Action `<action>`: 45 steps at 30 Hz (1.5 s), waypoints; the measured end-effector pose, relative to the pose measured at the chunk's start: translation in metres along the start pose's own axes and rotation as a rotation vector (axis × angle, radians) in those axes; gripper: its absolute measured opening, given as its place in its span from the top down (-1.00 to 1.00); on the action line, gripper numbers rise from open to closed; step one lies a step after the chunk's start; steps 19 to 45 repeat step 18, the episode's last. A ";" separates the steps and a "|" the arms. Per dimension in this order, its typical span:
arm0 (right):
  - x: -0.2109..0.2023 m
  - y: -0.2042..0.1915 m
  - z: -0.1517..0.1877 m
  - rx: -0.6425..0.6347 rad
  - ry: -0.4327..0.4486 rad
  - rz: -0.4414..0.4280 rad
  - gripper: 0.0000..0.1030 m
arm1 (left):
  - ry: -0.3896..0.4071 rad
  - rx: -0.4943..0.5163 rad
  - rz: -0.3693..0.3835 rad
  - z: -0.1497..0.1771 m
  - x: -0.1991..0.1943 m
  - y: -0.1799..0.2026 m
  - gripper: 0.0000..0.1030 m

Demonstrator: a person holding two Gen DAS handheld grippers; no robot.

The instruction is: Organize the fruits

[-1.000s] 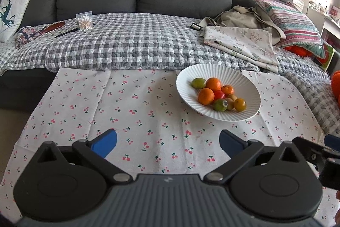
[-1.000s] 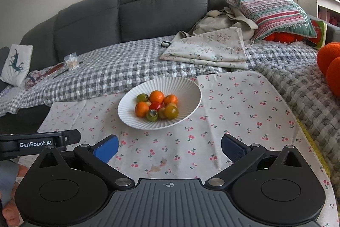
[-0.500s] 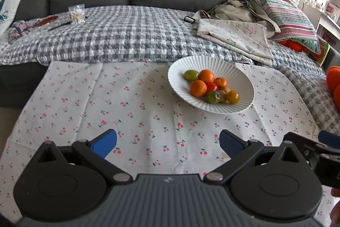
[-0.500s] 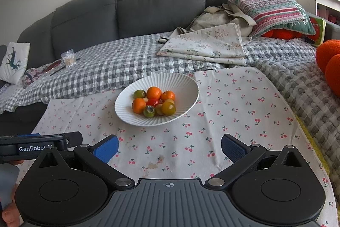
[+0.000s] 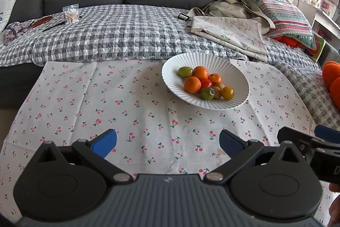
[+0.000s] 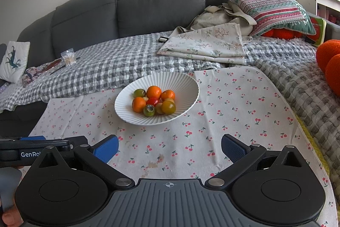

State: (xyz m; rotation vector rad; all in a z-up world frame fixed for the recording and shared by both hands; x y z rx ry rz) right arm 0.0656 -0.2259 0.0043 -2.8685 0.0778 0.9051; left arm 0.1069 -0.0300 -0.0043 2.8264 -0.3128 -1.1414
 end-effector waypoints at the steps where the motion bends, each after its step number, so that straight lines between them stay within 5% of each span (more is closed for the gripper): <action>1: 0.000 0.000 0.000 0.000 0.000 0.000 -1.00 | 0.000 0.002 0.001 0.000 0.000 0.000 -0.98; 45: 0.000 0.000 0.000 0.000 0.000 0.001 -1.00 | -0.006 0.009 0.002 0.002 0.002 0.003 -0.98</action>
Point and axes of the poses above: each gripper's, at about its wrist camera, not at the fingertips, and x roughly the way its jaws point, y to its right, z to its underside, the point moved 4 cm from there along x, roughly the way its jaws point, and after that the axes turned 4 degrees about z, right-handed, at the moved point
